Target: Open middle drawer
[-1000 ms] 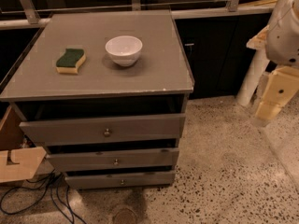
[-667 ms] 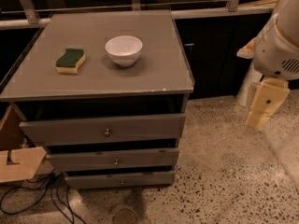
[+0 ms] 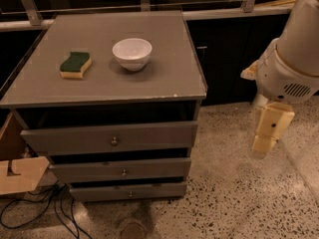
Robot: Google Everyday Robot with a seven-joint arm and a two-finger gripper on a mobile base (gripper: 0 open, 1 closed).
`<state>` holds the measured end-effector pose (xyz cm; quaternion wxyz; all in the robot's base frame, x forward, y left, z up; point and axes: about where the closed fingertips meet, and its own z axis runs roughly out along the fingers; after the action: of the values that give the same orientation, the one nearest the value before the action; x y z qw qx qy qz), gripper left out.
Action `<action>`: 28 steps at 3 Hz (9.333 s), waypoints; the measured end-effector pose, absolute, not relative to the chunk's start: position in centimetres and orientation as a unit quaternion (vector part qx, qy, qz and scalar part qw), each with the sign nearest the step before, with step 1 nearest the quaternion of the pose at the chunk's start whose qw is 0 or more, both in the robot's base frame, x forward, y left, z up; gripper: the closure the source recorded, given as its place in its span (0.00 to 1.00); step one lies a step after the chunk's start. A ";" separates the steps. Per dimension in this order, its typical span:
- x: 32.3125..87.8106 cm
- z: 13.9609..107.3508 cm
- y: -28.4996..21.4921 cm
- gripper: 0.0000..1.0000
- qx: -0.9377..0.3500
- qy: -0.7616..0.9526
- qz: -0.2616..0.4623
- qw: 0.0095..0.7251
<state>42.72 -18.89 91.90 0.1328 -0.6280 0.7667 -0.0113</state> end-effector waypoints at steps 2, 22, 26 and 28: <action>39.8 86.6 -16.8 0.00 -0.620 0.777 0.019 0.107; 53.7 43.5 5.2 0.00 -0.618 0.745 0.147 0.205; 55.4 41.6 5.1 0.00 -0.641 0.734 0.125 0.189; 50.1 42.4 1.1 0.00 -0.639 0.751 0.114 0.125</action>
Offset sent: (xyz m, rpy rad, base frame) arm -0.0571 0.0395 -0.1218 0.0210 0.1723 -0.0491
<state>50.14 1.10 42.39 0.1253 -0.6386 0.7507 0.1140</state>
